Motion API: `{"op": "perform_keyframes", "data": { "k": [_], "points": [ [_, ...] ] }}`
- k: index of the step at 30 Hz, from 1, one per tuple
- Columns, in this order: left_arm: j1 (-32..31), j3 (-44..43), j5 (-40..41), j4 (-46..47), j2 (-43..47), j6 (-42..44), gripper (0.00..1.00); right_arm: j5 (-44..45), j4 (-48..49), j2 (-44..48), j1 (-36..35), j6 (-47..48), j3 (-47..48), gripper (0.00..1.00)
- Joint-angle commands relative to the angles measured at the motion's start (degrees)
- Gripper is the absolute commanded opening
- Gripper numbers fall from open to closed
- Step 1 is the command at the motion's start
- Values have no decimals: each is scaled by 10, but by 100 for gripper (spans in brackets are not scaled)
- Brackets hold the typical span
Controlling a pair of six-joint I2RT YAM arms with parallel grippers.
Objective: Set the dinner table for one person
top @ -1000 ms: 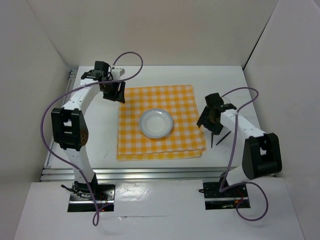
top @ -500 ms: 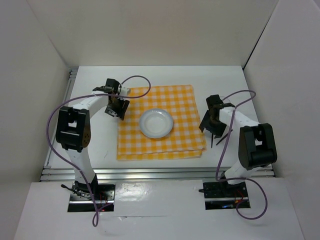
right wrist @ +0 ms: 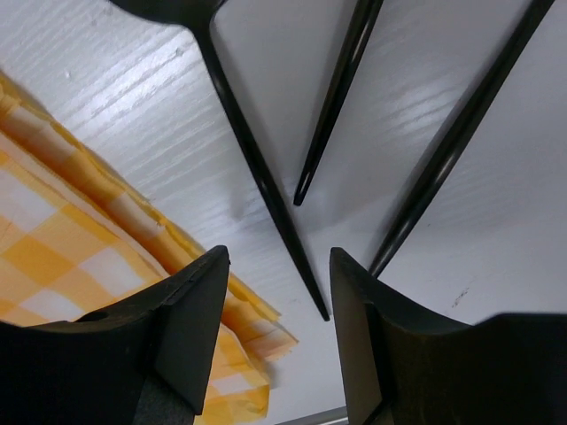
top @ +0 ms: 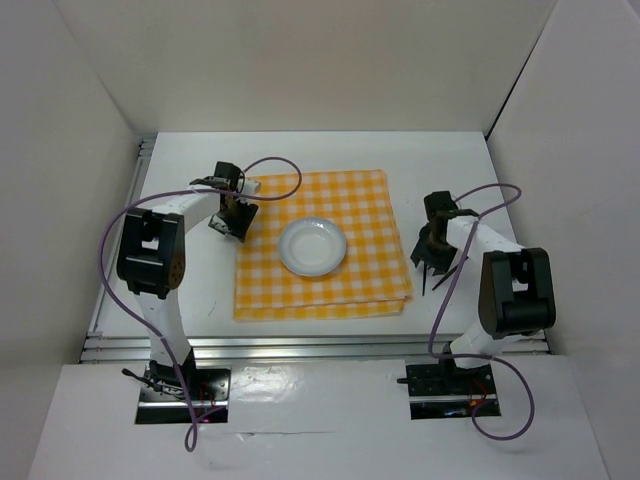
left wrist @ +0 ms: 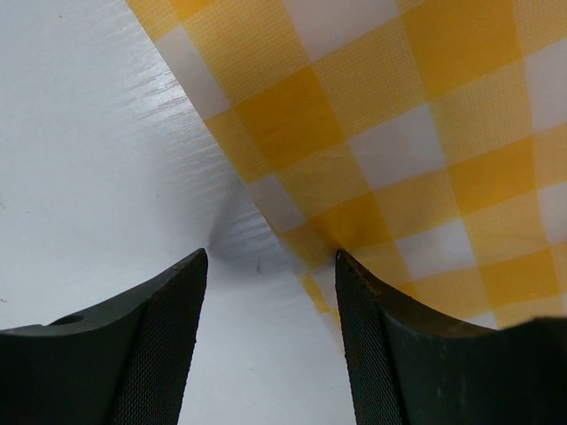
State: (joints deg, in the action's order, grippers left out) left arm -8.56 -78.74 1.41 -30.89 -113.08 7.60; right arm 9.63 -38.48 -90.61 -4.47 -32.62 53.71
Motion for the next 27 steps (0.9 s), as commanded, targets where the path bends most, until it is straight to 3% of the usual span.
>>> {"op": "perform_keyframes", "data": {
  "k": [1, 12, 16, 23, 25, 27],
  "points": [
    [-2, -10, 11, 14, -14, 13, 66, 0, 34, -17, 15, 26, -1, 57],
    [-2, -39, 16, 19, -32, 18, 66, -41, 76, -51, 15, 54, -18, 50],
    [-2, -30, 4, 8, -32, 18, 66, -46, 76, -51, 15, 54, -25, 34],
    [-2, -6, 3, -4, -5, 13, 65, -46, 76, -34, 15, 54, -44, 15],
    [-2, 2, -3, -11, 1, 8, 65, -52, 76, -34, 15, 54, -44, 3],
    [-2, 8, -15, -11, 1, 8, 65, -52, 71, -34, 15, 59, -35, 0]
  ]
}}
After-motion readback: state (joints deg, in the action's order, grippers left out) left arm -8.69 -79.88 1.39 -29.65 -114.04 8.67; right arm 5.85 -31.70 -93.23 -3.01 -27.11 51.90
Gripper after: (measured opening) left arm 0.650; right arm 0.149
